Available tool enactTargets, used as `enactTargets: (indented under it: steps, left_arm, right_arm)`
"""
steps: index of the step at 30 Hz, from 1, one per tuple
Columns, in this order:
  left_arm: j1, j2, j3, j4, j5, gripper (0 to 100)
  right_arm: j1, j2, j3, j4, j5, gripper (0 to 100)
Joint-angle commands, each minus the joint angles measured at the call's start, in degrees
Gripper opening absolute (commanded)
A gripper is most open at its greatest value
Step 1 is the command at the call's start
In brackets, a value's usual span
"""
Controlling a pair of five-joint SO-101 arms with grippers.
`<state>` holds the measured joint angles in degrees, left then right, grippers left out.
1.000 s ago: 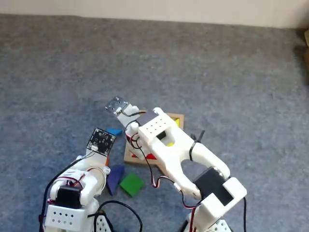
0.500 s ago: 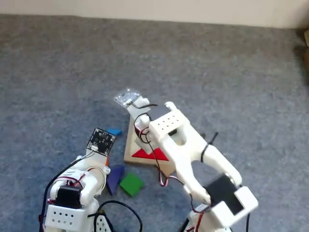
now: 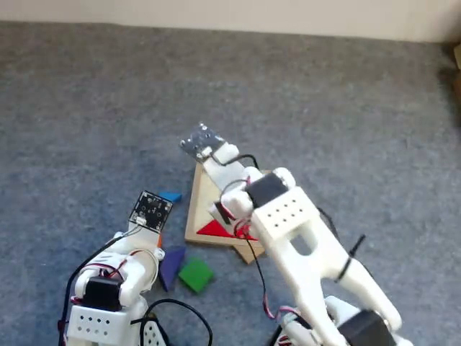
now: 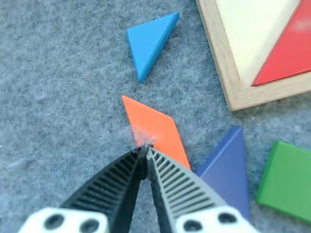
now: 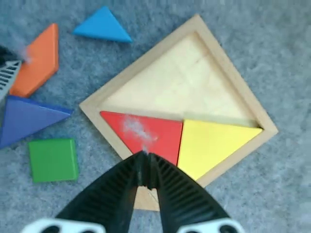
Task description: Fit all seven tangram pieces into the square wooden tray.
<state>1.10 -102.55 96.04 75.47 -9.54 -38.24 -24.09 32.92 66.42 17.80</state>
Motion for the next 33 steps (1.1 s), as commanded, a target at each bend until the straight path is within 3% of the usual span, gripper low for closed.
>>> enactTargets:
  steps: [1,6,11,23,33]
  left_arm:
    - [-0.75,-1.80,1.10,0.18,-0.53,0]
    - [-0.75,-1.80,1.10,0.18,-0.53,0]
    - [-0.75,-1.80,1.10,0.18,-0.53,0]
    - [-0.75,-1.80,1.10,0.18,-0.53,0]
    - [-0.75,-1.80,1.10,0.18,-0.53,0]
  right_arm:
    - [0.66,-6.64,4.26,0.66,-0.09,1.4]
    - [0.66,-9.01,12.35,0.84,-0.44,7.1]
    - [0.75,-12.88,18.51,0.84,-9.05,15.9]
    - [0.66,-22.29,33.45,0.13,-1.49,15.9]
    - [0.66,-22.20,41.45,-10.68,-1.32,15.9]
